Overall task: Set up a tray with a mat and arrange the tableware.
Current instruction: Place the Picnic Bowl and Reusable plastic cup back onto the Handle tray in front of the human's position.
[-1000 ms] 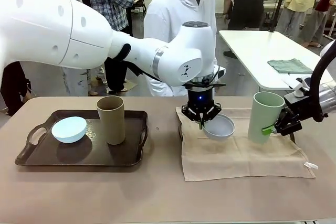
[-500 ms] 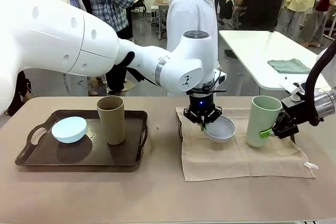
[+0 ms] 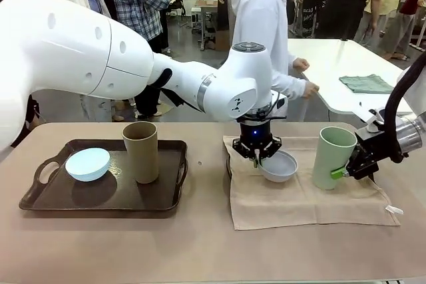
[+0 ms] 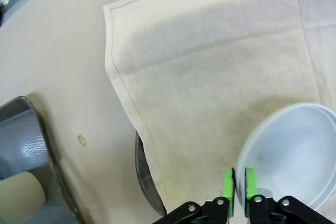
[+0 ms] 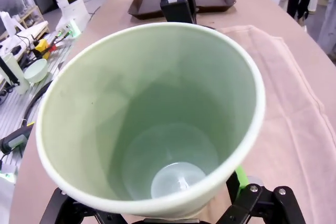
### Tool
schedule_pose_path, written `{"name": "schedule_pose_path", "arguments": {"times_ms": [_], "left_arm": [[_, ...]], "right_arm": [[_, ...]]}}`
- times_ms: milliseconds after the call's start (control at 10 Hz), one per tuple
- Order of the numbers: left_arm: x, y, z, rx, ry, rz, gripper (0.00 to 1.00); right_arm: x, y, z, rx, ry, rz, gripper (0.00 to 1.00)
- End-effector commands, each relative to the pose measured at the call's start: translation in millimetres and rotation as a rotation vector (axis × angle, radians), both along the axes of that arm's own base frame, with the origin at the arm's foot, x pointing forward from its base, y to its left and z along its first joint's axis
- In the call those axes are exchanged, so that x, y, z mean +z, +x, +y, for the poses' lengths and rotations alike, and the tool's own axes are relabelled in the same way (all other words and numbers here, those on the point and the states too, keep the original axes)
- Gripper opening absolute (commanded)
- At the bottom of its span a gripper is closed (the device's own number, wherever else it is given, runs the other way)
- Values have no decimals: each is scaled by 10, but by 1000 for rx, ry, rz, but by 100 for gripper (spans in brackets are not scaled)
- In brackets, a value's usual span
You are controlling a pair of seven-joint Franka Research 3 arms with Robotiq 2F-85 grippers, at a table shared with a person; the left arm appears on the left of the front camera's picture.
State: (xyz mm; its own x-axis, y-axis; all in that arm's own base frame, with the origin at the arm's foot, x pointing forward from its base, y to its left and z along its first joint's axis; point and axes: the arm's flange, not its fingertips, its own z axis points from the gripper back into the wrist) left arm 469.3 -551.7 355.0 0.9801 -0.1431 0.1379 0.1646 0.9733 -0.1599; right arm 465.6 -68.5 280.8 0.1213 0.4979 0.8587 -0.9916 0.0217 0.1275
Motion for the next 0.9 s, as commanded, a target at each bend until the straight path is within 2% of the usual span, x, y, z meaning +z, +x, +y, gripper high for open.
{"name": "schedule_pose_path", "arguments": {"times_ms": [0,100,300,400,600,800], "left_arm": [[48,11,16,-5,3,25,80],[77,-7,53,-1,4,68,100],[135,-40,168,2,3,82,100],[177,-70,205,2,-12,84,55],[288,-156,294,-2,-33,56,75],[458,-253,454,-13,-24,25,95]], "right_arm": [[19,55,-12,-40,-49,-2,100],[79,29,-37,-78,-128,14,100],[238,-30,-139,-122,-269,35,100],[319,-35,-244,-161,-315,50,100],[455,-72,-353,-222,-368,106,100],[737,-129,-372,-337,-504,210,100]]}}
